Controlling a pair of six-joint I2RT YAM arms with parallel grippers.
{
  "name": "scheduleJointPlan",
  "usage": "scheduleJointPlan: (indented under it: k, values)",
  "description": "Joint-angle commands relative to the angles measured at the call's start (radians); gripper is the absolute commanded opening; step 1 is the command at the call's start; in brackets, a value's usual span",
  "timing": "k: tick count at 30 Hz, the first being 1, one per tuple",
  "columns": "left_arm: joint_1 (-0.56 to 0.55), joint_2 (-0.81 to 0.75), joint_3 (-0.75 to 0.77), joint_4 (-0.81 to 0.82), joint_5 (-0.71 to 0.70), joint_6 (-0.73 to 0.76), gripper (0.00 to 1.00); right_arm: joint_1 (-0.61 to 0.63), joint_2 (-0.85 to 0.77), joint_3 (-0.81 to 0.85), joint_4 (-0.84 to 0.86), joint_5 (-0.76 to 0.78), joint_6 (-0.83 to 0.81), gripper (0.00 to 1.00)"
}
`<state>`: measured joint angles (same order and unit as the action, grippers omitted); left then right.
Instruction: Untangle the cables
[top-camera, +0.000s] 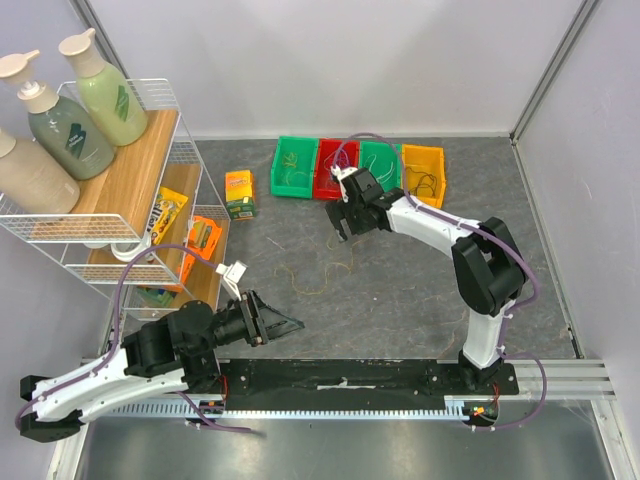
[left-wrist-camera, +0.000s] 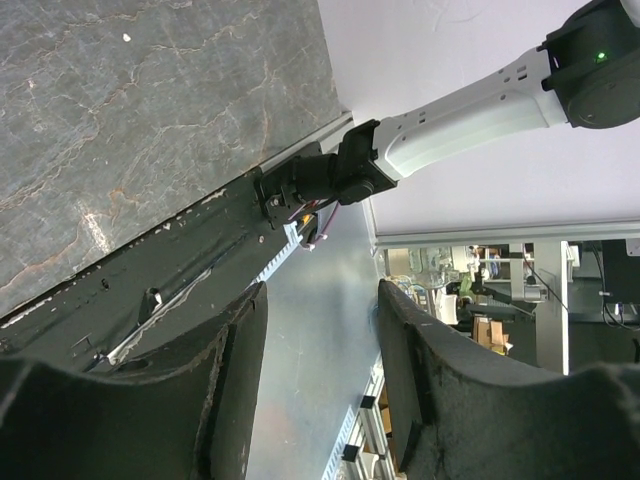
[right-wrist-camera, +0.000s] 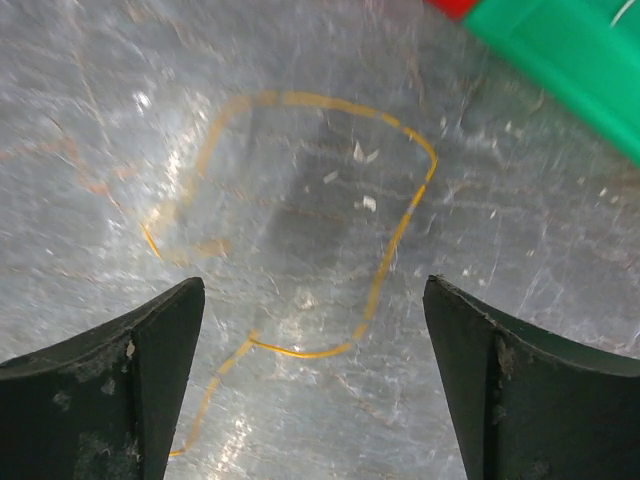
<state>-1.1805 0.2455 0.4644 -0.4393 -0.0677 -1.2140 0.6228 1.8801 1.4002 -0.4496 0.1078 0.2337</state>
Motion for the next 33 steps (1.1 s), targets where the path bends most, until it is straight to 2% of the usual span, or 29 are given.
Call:
scheduleJointPlan:
  k: [1,6,9,11,12,13,15,16,18,19,24,27,30,33]
  values:
    - [-0.002,0.015,0.026,0.022,0.017,0.030,0.54,-0.005,-0.033,-0.064,0.020,-0.022,-0.004,0.98]
    - [0.001,-0.002,0.019,0.019,0.022,0.022,0.54,-0.008,-0.042,-0.147,0.113,-0.104,0.068,0.98]
    - [0.001,-0.014,0.016,0.019,0.020,0.019,0.54,-0.003,-0.073,-0.213,0.231,-0.174,0.117,0.98]
    - [-0.001,-0.017,0.019,0.013,0.020,0.021,0.54,-0.005,-0.096,-0.256,0.300,-0.201,0.179,0.94]
    - [0.001,-0.018,0.020,0.008,0.022,0.019,0.54,-0.005,-0.098,-0.266,0.324,-0.217,0.193,0.86]
    - [0.001,-0.020,0.019,0.008,0.020,0.021,0.54,-0.003,-0.098,-0.270,0.337,-0.223,0.203,0.74]
    - [0.001,-0.022,0.016,0.008,0.020,0.014,0.54,-0.002,-0.101,-0.270,0.339,-0.195,0.210,0.36]
    - [-0.001,-0.022,0.014,0.008,0.022,0.014,0.54,0.000,-0.108,-0.265,0.325,-0.186,0.211,0.24]
    - [0.001,-0.018,0.017,0.010,0.031,0.022,0.54,0.012,-0.139,-0.264,0.295,-0.174,0.199,0.05]
    - [-0.001,-0.014,0.019,0.011,0.034,0.027,0.54,0.020,-0.165,-0.265,0.282,-0.172,0.191,0.00]
    - [0.001,0.034,0.072,0.037,0.063,0.115,0.50,0.028,-0.332,-0.271,0.213,-0.284,0.197,0.00]
    - [0.001,0.093,0.135,0.079,0.121,0.230,0.47,0.028,-0.418,-0.273,0.178,-0.394,0.226,0.00]
    - [0.001,0.168,0.203,0.083,0.112,0.341,0.47,0.029,-0.463,-0.276,0.152,-0.561,0.289,0.00]
    - [0.001,0.234,0.255,0.068,0.072,0.436,0.54,0.035,-0.490,-0.297,0.150,-0.681,0.358,0.00]
